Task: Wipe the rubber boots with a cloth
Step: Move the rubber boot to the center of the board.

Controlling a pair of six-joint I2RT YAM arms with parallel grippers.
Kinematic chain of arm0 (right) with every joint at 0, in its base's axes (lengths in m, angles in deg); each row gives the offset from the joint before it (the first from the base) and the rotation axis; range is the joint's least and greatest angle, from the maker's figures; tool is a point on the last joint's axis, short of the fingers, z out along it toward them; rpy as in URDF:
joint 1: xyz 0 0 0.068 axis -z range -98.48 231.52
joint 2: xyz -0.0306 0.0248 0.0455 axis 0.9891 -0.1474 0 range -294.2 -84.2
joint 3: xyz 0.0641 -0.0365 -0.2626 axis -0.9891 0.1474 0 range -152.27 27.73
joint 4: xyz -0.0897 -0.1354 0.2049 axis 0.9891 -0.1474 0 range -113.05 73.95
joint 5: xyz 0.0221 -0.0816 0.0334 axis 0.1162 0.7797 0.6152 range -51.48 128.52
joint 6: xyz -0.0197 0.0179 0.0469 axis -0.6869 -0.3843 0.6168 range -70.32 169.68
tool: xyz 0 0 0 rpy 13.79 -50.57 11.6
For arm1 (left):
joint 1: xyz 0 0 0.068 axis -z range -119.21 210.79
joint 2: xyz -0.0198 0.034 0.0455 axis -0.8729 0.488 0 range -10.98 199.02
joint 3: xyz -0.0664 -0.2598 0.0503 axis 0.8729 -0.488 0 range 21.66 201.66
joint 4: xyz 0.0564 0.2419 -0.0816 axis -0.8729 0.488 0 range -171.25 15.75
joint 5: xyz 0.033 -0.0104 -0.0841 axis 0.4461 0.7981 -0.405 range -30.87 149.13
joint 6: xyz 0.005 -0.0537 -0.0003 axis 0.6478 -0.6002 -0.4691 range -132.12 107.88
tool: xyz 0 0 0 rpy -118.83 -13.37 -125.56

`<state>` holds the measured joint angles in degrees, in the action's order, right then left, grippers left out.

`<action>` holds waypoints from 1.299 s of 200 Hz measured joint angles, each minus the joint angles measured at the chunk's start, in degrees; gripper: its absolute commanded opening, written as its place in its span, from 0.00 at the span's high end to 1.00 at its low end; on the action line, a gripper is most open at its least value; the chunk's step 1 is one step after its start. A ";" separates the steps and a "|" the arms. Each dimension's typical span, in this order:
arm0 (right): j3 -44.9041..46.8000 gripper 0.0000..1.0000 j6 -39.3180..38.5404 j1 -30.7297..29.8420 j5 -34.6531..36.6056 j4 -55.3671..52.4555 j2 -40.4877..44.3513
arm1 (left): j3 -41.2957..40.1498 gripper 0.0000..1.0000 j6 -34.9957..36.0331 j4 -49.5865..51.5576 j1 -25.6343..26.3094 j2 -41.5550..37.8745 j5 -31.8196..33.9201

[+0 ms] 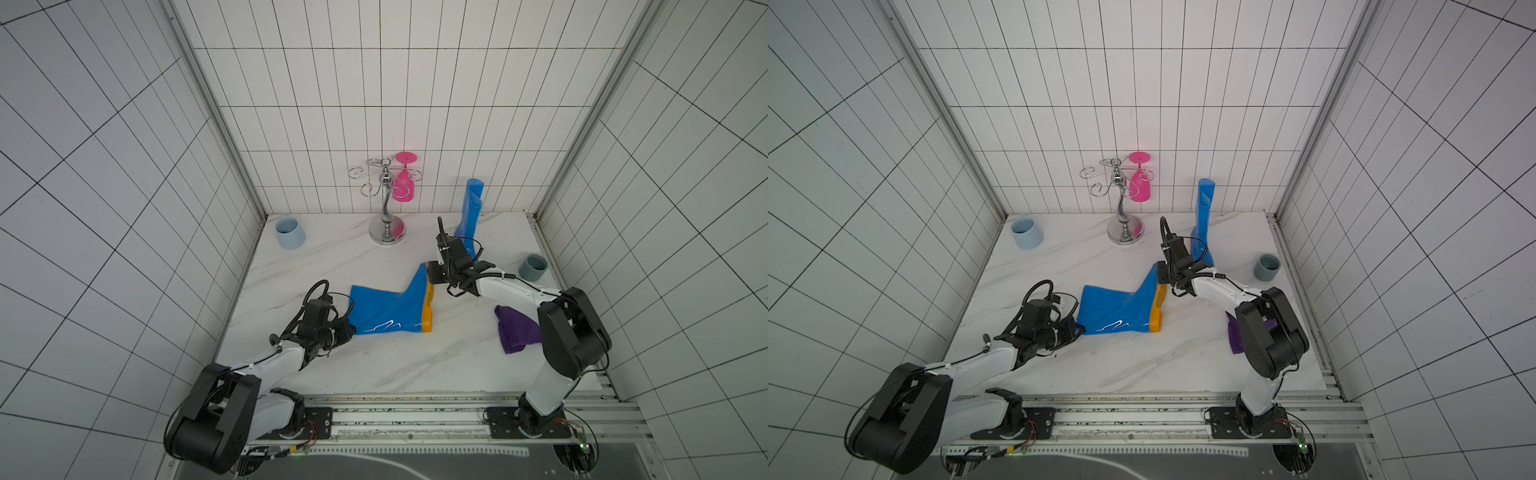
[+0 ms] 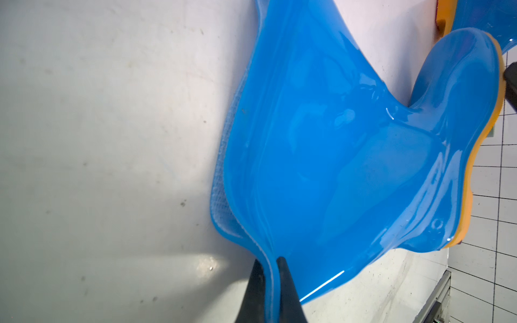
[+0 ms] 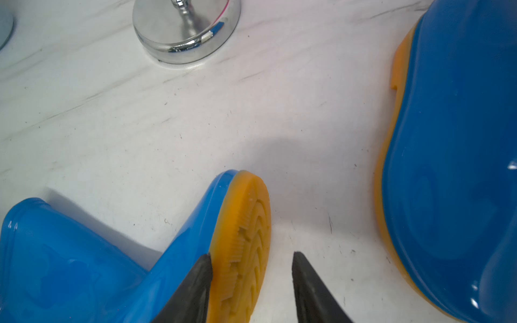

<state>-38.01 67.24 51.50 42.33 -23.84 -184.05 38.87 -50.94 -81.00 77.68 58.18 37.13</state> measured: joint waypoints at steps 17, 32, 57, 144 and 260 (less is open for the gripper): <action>0.00 0.55 0.15 -0.42 -0.11 0.09 -0.07 | 0.00 1.00 0.20 0.02 0.39 0.28 0.50; 0.02 0.55 0.26 -0.52 -0.09 0.07 -0.02 | 0.00 1.00 0.31 -0.04 0.79 0.63 0.96; 0.96 0.55 0.46 -0.50 0.31 -0.28 1.36 | 0.00 1.00 0.15 -0.52 1.86 0.94 2.10; 8.83 0.55 1.36 -0.52 0.94 -4.79 9.97 | -0.37 0.97 -2.95 -1.14 7.65 -0.37 10.38; 14.01 0.50 7.85 12.98 6.58 -23.91 30.56 | 8.33 0.50 0.07 13.70 6.32 -8.81 8.52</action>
<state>-24.00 75.09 64.49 48.91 -47.75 -153.49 47.20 -50.88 -67.30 83.99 49.38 45.65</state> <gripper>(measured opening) 0.495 0.480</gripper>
